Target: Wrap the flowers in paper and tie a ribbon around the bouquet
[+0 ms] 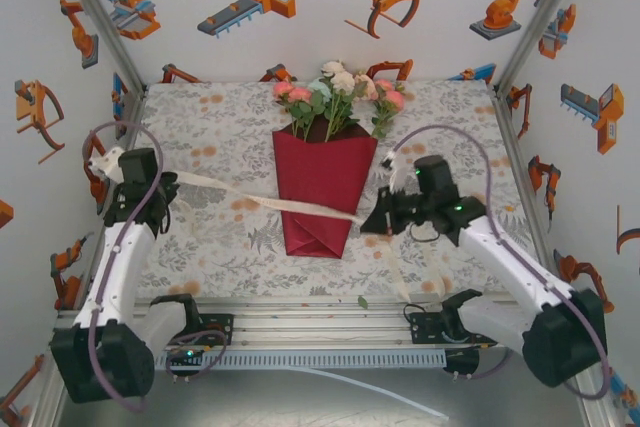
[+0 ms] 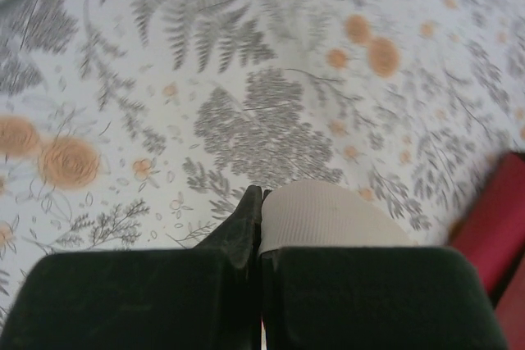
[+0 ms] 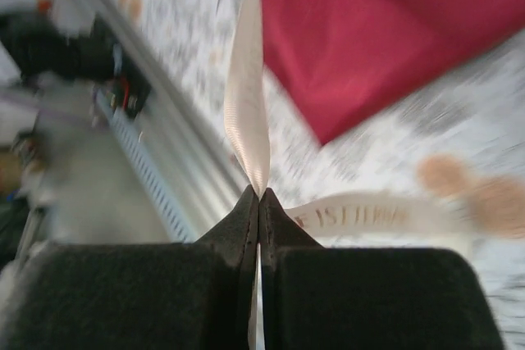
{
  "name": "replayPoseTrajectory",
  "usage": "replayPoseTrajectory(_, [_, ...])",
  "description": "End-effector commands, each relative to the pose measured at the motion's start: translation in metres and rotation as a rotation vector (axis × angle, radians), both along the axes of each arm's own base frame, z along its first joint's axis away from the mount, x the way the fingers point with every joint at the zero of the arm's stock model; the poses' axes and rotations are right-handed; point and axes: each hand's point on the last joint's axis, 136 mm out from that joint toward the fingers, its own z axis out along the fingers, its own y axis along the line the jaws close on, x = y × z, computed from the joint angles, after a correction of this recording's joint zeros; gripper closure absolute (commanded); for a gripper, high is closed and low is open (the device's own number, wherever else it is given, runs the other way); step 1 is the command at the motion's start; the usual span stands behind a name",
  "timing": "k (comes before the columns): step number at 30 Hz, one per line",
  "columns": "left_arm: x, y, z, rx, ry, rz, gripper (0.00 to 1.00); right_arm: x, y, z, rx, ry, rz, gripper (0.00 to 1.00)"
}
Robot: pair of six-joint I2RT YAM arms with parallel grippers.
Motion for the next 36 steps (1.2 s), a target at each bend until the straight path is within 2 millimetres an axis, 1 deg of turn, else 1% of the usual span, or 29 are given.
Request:
replayPoseTrajectory(1, [-0.006,0.009,-0.025,-0.179,-0.031,0.155,1.00,-0.008,0.031,0.023,0.119,0.003,0.111,0.75])
replayPoseTrajectory(2, [-0.007,0.014,-0.029,-0.178,-0.019,0.183,1.00,-0.009,0.033,0.016,0.094,0.036,0.120,0.67])
replayPoseTrajectory(3, [-0.008,0.019,-0.033,-0.168,-0.001,0.211,1.00,-0.006,0.032,0.014,0.062,0.047,0.119,0.62])
replayPoseTrajectory(5, [-0.008,0.028,-0.041,-0.167,0.023,0.248,1.00,0.007,0.023,0.019,-0.006,0.007,0.062,0.58])
replayPoseTrajectory(7, [-0.012,0.045,-0.050,-0.193,0.037,0.320,1.00,0.026,0.005,0.027,-0.031,-0.030,-0.057,0.54])
replayPoseTrajectory(9, [-0.017,0.062,-0.060,-0.250,0.027,0.395,0.99,0.034,-0.010,0.027,-0.037,-0.022,-0.146,0.54])
replayPoseTrajectory(10, [-0.015,0.068,-0.063,-0.280,0.007,0.413,0.96,0.038,-0.020,0.020,-0.078,-0.019,-0.207,0.53])
replayPoseTrajectory(11, [-0.008,0.070,-0.061,-0.295,-0.016,0.401,0.92,0.042,-0.032,0.011,-0.135,-0.013,-0.275,0.53])
replayPoseTrajectory(12, [0.002,0.068,-0.057,-0.304,-0.026,0.368,0.87,0.045,-0.048,-0.002,-0.209,0.006,-0.366,0.53])
replayPoseTrajectory(13, [0.017,0.062,-0.051,-0.308,-0.038,0.305,0.80,0.048,-0.063,-0.014,-0.269,0.039,-0.460,0.53])
replayPoseTrajectory(14, [0.031,0.054,-0.044,-0.304,-0.045,0.246,0.73,0.045,-0.067,-0.021,-0.283,0.080,-0.494,0.53])
replayPoseTrajectory(15, [0.043,0.043,-0.037,-0.295,-0.046,0.179,0.69,0.039,-0.067,-0.026,-0.285,0.116,-0.487,0.53])
replayPoseTrajectory(16, [0.053,0.032,-0.028,-0.277,-0.049,0.120,0.66,0.030,-0.068,-0.032,-0.309,0.144,-0.476,0.46])
replayPoseTrajectory(17, [0.059,0.022,-0.019,-0.254,-0.056,0.070,0.60,0.021,-0.071,-0.038,-0.351,0.155,-0.465,0.42])
replayPoseTrajectory(18, [0.064,0.012,-0.009,-0.227,-0.065,0.019,0.52,0.011,-0.076,-0.044,-0.410,0.144,-0.446,0.40])
replayPoseTrajectory(20, [0.066,-0.005,0.007,-0.173,-0.049,-0.065,0.38,-0.006,-0.087,-0.057,-0.501,0.146,-0.439,0.33])
replayPoseTrajectory(21, [0.065,-0.012,0.017,-0.127,-0.035,-0.093,0.32,-0.013,-0.087,-0.063,-0.505,0.163,-0.422,0.26])
replayPoseTrajectory(22, [0.064,-0.019,0.026,-0.069,-0.025,-0.124,0.26,-0.019,-0.086,-0.069,-0.507,0.183,-0.403,0.21])
replayPoseTrajectory(23, [0.062,-0.027,0.035,-0.009,-0.008,-0.161,0.20,-0.025,-0.085,-0.077,-0.524,0.207,-0.387,0.17])
replayPoseTrajectory(24, [0.062,-0.037,0.042,0.029,0.008,-0.201,0.15,-0.030,-0.084,-0.086,-0.548,0.234,-0.368,0.16])
replayPoseTrajectory(26, [0.063,-0.058,0.047,0.065,0.043,-0.300,0.10,-0.034,-0.088,-0.101,-0.615,0.265,-0.365,0.16])
replayPoseTrajectory(29, [0.064,-0.089,0.046,0.078,0.095,-0.423,0.08,-0.031,-0.086,-0.114,-0.681,0.266,-0.368,0.16])
replayPoseTrajectory(32, [0.063,-0.105,0.049,0.053,0.073,-0.477,0.08,-0.032,-0.084,-0.127,-0.753,0.263,-0.360,0.20])
replayPoseTrajectory(34, [0.064,-0.117,0.054,-0.014,0.026,-0.508,0.08,-0.034,-0.086,-0.137,-0.791,0.284,-0.372,0.28])
replayPoseTrajectory(35, [0.065,-0.125,0.057,-0.056,-0.007,-0.528,0.08,-0.034,-0.089,-0.143,-0.817,0.296,-0.387,0.35])
replayPoseTrajectory(36, [0.065,-0.132,0.058,-0.097,-0.029,-0.544,0.08,-0.034,-0.094,-0.148,-0.848,0.300,-0.404,0.45])
